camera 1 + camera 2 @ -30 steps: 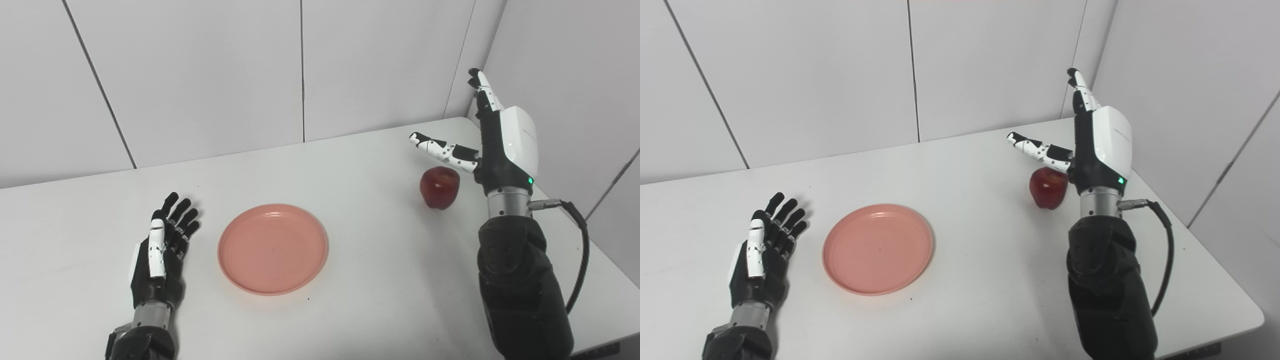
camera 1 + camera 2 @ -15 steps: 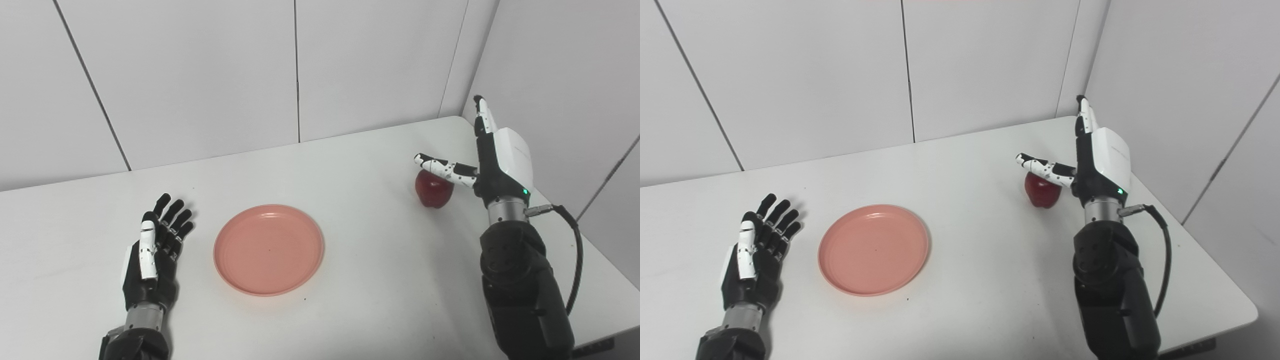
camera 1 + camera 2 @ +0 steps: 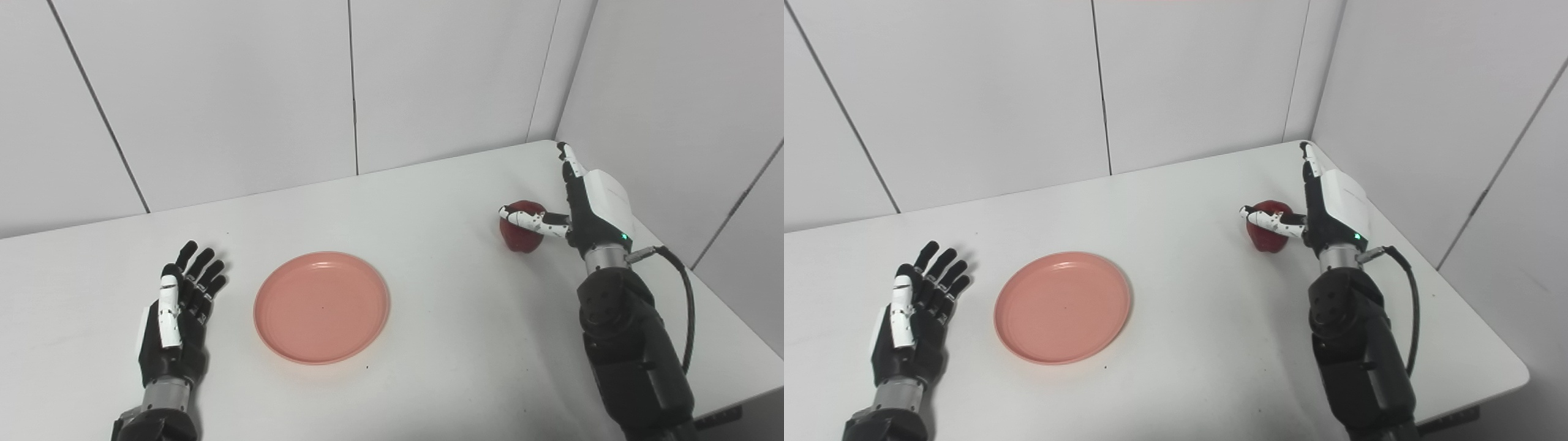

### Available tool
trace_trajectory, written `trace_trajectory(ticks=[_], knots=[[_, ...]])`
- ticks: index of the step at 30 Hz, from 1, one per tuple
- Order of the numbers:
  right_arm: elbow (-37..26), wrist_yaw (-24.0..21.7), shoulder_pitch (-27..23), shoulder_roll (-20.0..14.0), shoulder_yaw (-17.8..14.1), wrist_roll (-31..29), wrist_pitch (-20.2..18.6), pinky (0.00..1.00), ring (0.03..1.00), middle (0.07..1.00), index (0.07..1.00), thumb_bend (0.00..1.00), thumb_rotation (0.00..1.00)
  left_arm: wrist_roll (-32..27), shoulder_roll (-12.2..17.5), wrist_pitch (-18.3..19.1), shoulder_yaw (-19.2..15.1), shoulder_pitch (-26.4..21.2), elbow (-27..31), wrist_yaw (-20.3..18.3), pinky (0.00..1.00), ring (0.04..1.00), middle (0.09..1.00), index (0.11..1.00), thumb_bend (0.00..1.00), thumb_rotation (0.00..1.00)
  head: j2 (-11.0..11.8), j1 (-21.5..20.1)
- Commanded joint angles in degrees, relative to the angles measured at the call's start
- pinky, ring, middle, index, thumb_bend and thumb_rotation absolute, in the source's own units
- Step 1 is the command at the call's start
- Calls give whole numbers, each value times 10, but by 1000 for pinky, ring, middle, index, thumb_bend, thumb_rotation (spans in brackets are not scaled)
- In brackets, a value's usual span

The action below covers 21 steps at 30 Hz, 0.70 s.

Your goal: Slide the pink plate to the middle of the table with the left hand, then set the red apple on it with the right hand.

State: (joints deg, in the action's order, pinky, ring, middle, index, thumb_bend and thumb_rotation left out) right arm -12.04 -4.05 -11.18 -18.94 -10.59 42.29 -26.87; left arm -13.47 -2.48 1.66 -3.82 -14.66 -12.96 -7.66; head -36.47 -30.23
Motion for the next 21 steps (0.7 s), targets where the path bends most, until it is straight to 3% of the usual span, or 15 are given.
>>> trace_trajectory(ticks=[1,21], knots=[[4,12,-28,-21,2,-3,7,710,872,934,969,1000,507,1,5,27,-2,18,-10,7,880,862,879,876,372,1000,-3,0],[48,-8,-46,-32,10,-29,1,685,856,933,970,1000,460,6,5,24,1,24,3,8,870,859,874,873,376,1000,-17,9]])
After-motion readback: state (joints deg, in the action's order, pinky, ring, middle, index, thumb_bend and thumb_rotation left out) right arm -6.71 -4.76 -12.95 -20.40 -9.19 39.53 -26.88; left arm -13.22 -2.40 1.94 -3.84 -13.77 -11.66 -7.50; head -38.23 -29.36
